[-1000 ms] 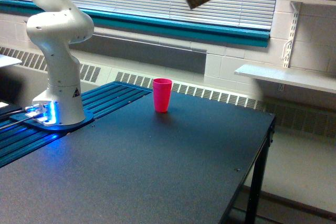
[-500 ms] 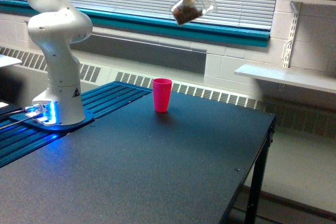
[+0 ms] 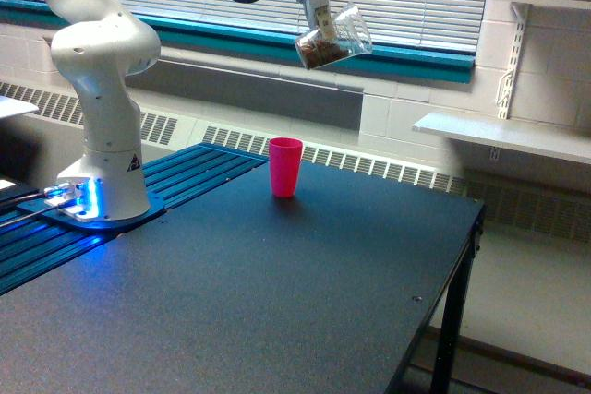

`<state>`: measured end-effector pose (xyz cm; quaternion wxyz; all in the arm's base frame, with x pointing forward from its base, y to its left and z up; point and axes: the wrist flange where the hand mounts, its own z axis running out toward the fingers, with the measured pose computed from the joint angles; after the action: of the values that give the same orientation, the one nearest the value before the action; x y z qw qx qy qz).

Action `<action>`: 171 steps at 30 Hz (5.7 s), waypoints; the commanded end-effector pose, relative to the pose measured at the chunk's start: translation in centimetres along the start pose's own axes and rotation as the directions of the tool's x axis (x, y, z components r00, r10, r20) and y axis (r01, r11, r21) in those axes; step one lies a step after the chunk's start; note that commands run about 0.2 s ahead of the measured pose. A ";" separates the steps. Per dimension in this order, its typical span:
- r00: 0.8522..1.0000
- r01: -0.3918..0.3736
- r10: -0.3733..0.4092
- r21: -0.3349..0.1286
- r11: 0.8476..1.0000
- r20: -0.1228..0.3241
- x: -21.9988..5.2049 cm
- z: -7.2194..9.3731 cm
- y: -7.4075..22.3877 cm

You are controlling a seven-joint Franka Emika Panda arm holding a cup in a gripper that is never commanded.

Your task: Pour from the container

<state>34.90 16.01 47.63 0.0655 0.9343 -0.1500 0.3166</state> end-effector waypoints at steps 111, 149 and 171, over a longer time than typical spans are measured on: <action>0.956 0.133 -0.136 0.026 0.991 0.260 -24.8 0.8 -3.6; 0.921 0.187 -0.176 0.001 0.982 0.347 -27.1 3.2 -4.6; 0.887 0.259 -0.234 -0.008 0.966 0.398 -27.6 3.8 -5.6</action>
<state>17.90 27.37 28.07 0.0896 0.9870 -0.0676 0.1152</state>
